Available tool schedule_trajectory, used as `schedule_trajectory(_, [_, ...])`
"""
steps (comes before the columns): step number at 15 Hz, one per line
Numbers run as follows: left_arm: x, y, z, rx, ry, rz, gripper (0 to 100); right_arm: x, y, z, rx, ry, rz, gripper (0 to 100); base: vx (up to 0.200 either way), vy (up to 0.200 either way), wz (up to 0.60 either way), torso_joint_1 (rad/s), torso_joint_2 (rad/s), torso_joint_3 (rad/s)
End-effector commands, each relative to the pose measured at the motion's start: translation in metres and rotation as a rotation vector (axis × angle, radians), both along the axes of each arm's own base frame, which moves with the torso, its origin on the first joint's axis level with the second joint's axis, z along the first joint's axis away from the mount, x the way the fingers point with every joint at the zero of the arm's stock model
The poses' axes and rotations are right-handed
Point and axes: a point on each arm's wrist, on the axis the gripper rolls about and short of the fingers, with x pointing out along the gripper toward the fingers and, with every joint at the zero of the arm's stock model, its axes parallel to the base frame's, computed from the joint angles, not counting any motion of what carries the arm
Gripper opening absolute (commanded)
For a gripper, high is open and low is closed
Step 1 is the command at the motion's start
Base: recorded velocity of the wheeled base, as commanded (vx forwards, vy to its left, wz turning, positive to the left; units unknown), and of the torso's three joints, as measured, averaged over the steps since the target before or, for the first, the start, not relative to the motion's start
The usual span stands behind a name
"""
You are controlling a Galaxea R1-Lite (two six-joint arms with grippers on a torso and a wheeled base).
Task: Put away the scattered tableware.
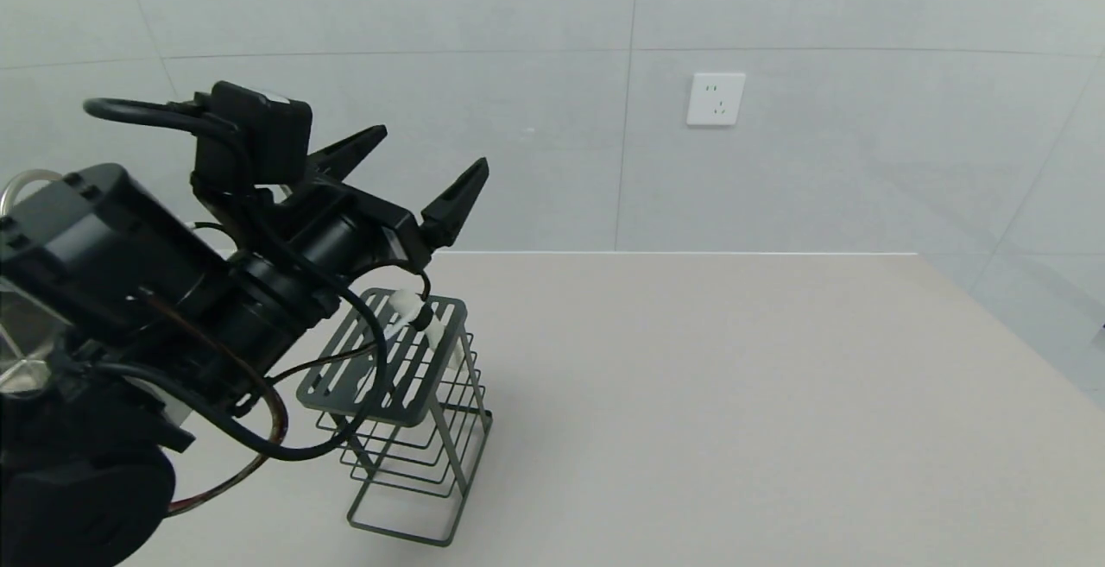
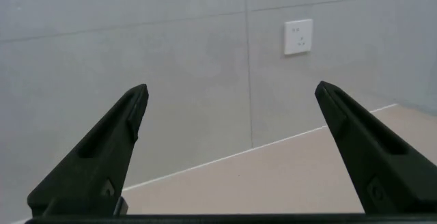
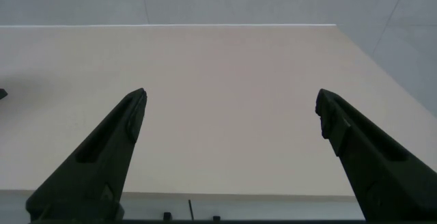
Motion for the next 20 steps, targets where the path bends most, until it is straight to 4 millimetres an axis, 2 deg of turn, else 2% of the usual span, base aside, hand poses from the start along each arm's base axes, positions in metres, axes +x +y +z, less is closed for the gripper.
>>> schedule_trajectory(1, [-0.017,0.043,0.029,0.01,-0.047,0.019,100,0.0,0.0,0.0,0.0,0.001,0.0,100,0.0,0.0,0.0,0.0,0.0,0.0])
schedule_trajectory(4, [-0.028,0.082,0.041,-0.035,-0.013,-0.025,100,0.0,0.0,0.0,0.0,0.001,0.0,100,0.0,0.0,0.0,0.0,0.0,0.0])
schedule_trajectory(5, [-0.032,0.088,0.038,-0.065,0.019,-0.049,100,0.0,0.0,0.0,0.0,0.001,0.0,100,0.0,0.0,0.0,0.0,0.0,0.0])
schedule_trajectory(7, [-0.056,0.111,0.016,-0.149,0.128,-0.105,100,0.0,0.0,0.0,0.0,0.001,0.0,100,0.0,0.0,0.0,0.0,0.0,0.0])
schedule_trajectory(9, [-0.087,0.117,-0.002,-0.153,0.117,-0.118,100,0.0,0.0,0.0,0.0,0.001,0.0,100,0.0,0.0,0.0,0.0,0.0,0.0])
schedule_trajectory(11, [-0.107,0.119,0.003,-0.156,0.026,-0.122,100,0.0,0.0,0.0,0.0,0.001,0.0,100,0.0,0.0,0.0,0.0,0.0,0.0])
schedule_trajectory(12, [-0.127,0.121,0.01,-0.159,-0.056,-0.124,100,0.0,0.0,0.0,0.0,0.001,0.0,100,0.0,0.0,0.0,0.0,0.0,0.0])
schedule_trajectory(13, [-0.131,0.121,0.011,-0.162,-0.067,-0.124,100,0.0,0.0,0.0,0.0,0.001,0.0,100,0.0,0.0,0.0,0.0,0.0,0.0])
schedule_trajectory(14, [-0.149,0.123,0.002,-0.163,-0.081,-0.109,100,0.0,0.0,0.0,0.0,0.001,0.0,100,0.0,0.0,0.0,0.0,0.0,0.0])
schedule_trajectory(17, [-0.177,0.127,-0.019,-0.162,-0.101,-0.074,100,0.0,0.0,0.0,0.0,0.001,0.0,100,0.0,0.0,0.0,0.0,0.0,0.0])
schedule_trajectory(20, [-0.202,0.131,-0.031,-0.152,-0.167,0.005,100,0.0,0.0,0.0,0.0,0.001,0.0,100,0.0,0.0,0.0,0.0,0.0,0.0])
